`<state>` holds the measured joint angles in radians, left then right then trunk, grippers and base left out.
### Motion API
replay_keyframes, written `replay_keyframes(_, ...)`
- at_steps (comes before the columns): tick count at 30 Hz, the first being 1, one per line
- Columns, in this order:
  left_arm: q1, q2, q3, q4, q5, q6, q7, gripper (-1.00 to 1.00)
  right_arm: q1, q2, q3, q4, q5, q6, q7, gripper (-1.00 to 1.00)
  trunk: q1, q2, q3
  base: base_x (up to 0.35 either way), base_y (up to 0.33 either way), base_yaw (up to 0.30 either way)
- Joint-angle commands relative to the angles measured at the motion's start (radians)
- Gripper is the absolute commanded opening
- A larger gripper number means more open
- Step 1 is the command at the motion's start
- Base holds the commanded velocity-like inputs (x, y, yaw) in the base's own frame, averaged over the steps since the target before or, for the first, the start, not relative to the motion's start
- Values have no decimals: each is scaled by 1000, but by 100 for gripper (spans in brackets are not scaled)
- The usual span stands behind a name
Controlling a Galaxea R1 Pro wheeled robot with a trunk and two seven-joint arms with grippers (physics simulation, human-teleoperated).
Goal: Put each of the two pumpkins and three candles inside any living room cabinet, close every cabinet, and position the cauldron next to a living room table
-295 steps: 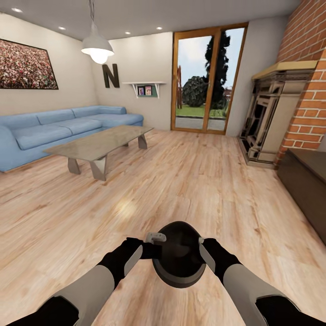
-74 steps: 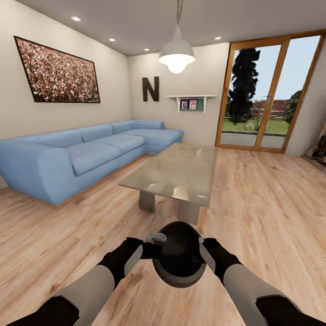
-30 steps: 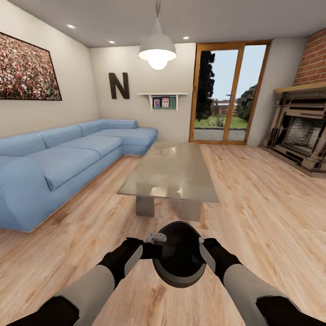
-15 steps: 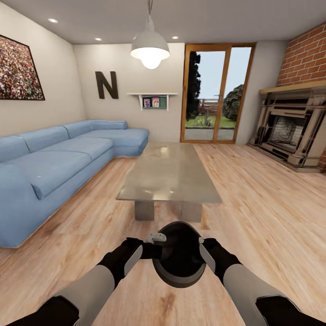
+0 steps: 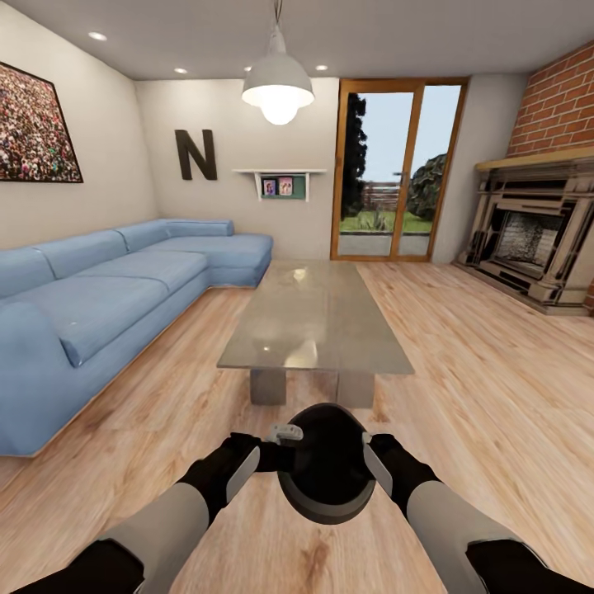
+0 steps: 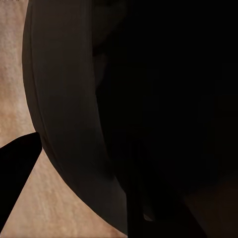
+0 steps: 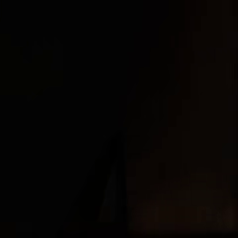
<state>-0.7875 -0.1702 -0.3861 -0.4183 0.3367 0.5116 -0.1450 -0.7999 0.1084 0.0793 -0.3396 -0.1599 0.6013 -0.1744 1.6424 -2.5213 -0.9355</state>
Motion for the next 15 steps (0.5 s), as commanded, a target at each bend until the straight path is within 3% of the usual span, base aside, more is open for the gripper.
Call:
replay_keyframes(1, -1, 6, -22, -2, -5, 4, 1, -100, -1, -1, 42, 1, -64, -3, 1, -100, 0, -1, -1, 114, 0, 0)
replay_keyframes(8, -1, 6, -22, -2, -5, 3, 1, -100, -1, -1, 43, 1, -63, -3, 1, -100, 0, -1, -1, 266, -32, 0)
replay_keyframes(15, -1, 6, -22, -2, -5, 3, 1, -100, -1, -1, 43, 1, -61, -3, 1, -100, 0, -1, -1, 60, -14, 0)
